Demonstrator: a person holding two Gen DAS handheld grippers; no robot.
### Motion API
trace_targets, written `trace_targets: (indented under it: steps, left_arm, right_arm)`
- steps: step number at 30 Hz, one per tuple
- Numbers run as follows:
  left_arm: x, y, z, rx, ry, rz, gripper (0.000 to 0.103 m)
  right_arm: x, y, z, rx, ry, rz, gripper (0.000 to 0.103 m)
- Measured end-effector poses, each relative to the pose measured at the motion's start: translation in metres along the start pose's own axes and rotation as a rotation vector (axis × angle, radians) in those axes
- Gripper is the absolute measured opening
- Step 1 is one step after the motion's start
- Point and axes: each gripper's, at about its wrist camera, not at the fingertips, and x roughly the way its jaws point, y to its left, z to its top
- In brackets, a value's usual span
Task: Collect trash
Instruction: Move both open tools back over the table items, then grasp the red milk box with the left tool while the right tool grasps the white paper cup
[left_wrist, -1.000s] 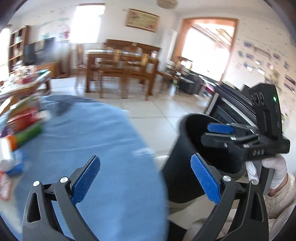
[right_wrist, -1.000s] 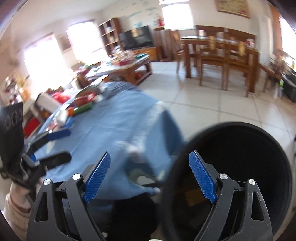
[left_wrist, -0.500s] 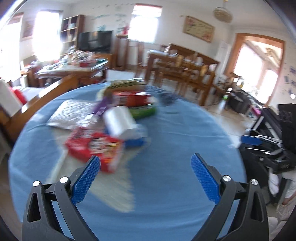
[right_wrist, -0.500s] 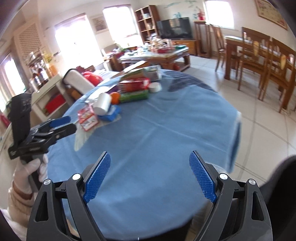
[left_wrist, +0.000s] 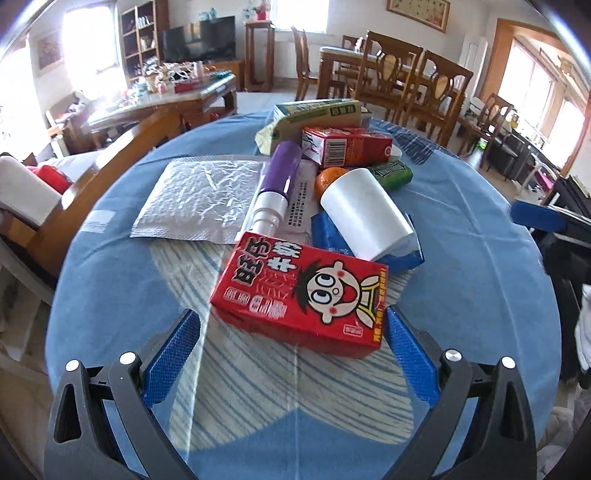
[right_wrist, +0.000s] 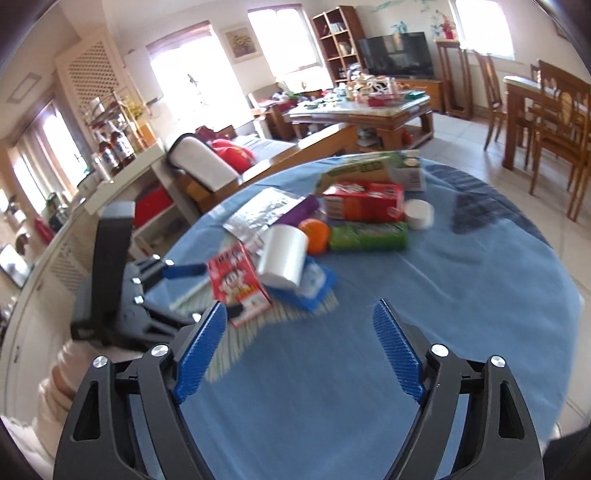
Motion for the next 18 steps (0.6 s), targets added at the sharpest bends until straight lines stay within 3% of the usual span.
trace_targets:
  steps: [9,16,18]
  left_arm:
    - [0.006,0.009,0.004,-0.011,0.045,-0.063,0.098]
    - [0.001,0.018,0.005,-0.05,0.025,-0.103,0.095]
    - [0.0,0.02,0.005,-0.06,0.017,-0.105,0.093]
  right_arm:
    - [0.066,0.01,0.033,-0.007,0.075,0.025,0.067]
    - [0.096,0.016,0.039,-0.023,0.127,-0.01,0.065]
    - [0.102,0.016,0.039,-0.032,0.132,-0.02,0.059]
